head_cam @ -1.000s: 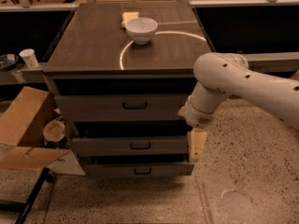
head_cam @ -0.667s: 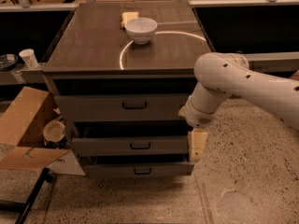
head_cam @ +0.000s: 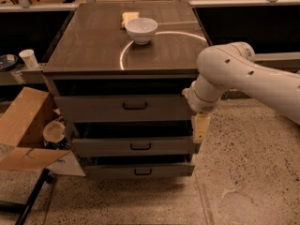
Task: Open top drawer
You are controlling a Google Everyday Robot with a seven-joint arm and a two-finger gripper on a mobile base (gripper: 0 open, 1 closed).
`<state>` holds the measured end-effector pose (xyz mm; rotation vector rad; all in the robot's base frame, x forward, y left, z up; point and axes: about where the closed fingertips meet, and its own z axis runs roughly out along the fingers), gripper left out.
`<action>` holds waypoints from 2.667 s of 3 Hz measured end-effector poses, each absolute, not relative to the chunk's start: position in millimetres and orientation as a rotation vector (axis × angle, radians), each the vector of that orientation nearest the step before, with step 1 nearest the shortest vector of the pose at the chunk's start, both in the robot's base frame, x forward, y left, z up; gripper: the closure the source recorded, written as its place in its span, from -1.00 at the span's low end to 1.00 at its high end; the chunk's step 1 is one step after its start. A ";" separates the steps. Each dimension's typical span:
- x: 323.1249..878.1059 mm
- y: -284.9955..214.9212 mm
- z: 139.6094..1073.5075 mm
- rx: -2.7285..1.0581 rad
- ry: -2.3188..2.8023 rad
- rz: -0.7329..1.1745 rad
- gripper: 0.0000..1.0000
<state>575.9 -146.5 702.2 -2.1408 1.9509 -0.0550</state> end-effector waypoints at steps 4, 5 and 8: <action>650.8 -101.1 663.2 -2.284 1.864 -0.007 -0.66; 641.1 -93.5 651.7 -2.298 1.879 0.061 -0.20; 634.7 -91.5 671.8 -2.294 1.877 0.069 1.00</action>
Offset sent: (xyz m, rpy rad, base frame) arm 0.0856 0.0243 -0.0223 -0.0646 -0.0724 0.1054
